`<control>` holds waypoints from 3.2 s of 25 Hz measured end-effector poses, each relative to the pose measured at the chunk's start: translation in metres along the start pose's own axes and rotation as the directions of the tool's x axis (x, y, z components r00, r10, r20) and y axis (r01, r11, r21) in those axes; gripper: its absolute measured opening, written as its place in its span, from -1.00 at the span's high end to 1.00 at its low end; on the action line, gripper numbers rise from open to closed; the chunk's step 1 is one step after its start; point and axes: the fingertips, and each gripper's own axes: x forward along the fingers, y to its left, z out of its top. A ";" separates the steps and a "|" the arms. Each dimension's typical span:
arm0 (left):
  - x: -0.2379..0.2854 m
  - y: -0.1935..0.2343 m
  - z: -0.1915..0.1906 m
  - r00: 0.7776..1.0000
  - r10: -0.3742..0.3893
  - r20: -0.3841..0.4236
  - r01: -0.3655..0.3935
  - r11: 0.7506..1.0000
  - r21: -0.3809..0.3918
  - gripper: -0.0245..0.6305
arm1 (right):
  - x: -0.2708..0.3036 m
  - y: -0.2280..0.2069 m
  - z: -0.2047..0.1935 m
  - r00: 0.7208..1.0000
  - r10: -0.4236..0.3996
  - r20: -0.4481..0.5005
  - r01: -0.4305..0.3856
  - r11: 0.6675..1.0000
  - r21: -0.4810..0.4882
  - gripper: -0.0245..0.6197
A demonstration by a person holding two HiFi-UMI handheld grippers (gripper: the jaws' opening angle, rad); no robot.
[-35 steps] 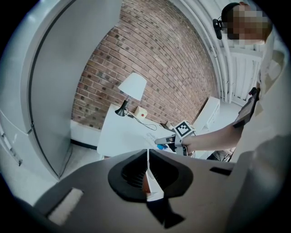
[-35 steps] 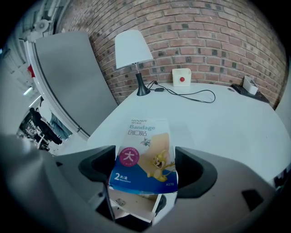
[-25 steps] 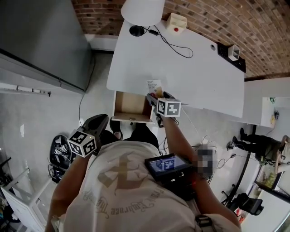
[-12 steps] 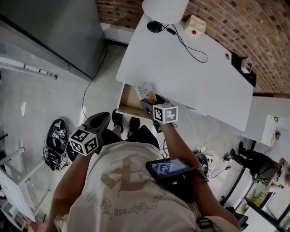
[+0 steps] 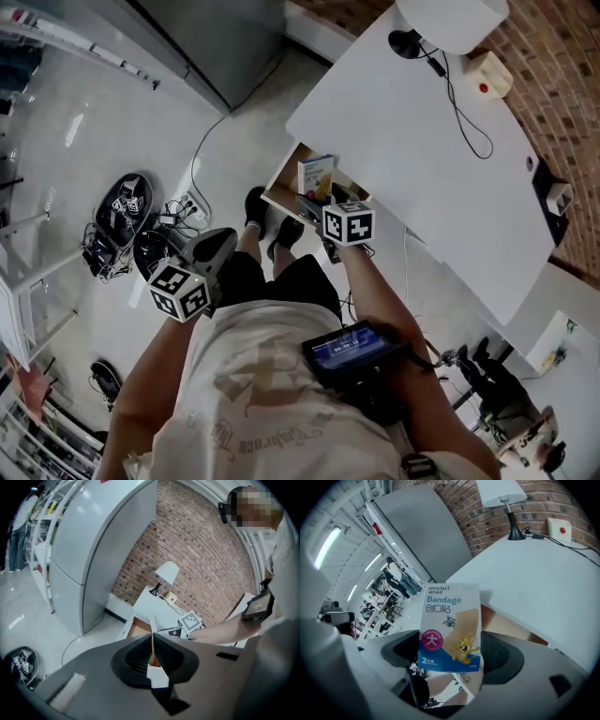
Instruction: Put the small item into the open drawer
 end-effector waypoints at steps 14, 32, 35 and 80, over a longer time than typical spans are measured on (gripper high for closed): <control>-0.006 0.024 -0.043 0.998 0.063 -0.023 -0.065 0.992 -0.108 0.88 | 0.050 0.016 -0.004 0.991 0.103 0.089 -0.094 0.991 -0.096 -0.20; 0.012 0.025 -0.058 0.999 0.034 -0.034 -0.038 0.990 -0.139 0.88 | 0.076 -0.036 -0.052 0.993 -0.020 -0.113 -0.004 0.978 -0.208 -0.20; 0.017 0.028 -0.058 0.999 0.030 -0.026 -0.033 0.989 -0.143 0.88 | 0.084 -0.044 -0.059 0.985 -0.053 -0.161 0.010 0.966 -0.257 -0.20; 0.028 0.039 -0.158 0.995 0.085 -0.048 -0.096 0.936 -0.338 0.88 | 0.170 -0.166 -0.127 0.766 -0.479 -0.428 0.148 0.780 -0.608 -0.20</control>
